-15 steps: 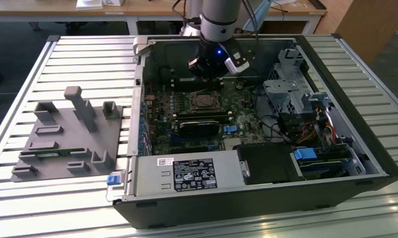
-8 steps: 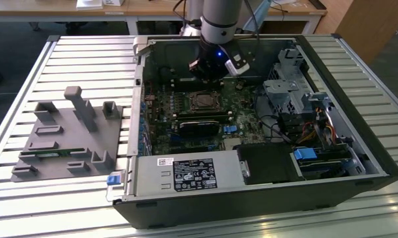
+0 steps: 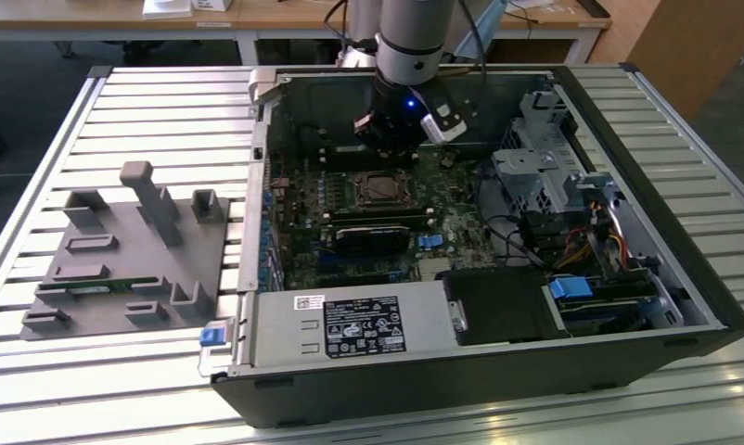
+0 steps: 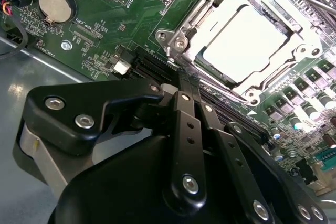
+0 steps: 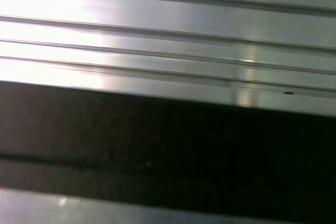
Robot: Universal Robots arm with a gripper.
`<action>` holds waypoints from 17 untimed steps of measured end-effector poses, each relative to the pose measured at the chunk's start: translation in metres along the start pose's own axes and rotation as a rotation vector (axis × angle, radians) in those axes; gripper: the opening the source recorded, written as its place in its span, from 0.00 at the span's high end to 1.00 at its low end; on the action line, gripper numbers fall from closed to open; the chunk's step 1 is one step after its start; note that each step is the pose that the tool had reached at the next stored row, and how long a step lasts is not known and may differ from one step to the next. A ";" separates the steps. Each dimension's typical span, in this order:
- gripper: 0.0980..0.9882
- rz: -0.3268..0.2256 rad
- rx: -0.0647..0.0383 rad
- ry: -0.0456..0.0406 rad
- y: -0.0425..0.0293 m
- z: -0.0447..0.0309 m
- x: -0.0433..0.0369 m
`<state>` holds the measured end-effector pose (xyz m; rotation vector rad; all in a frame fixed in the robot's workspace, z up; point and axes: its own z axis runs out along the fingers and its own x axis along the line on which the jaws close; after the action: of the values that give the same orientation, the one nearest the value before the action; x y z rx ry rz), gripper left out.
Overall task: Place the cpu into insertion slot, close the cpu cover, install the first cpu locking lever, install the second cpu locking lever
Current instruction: 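Install the first cpu locking lever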
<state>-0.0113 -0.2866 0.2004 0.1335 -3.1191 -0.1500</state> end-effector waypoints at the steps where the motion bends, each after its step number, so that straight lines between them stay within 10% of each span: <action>1: 0.99 0.000 0.000 0.0000 0.0000 0.0000 0.0000; 17: 0.99 0.001 0.006 0.0010 0.0000 0.0004 0.0000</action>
<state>-0.0113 -0.2866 0.2000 0.1323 -3.1188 -0.1411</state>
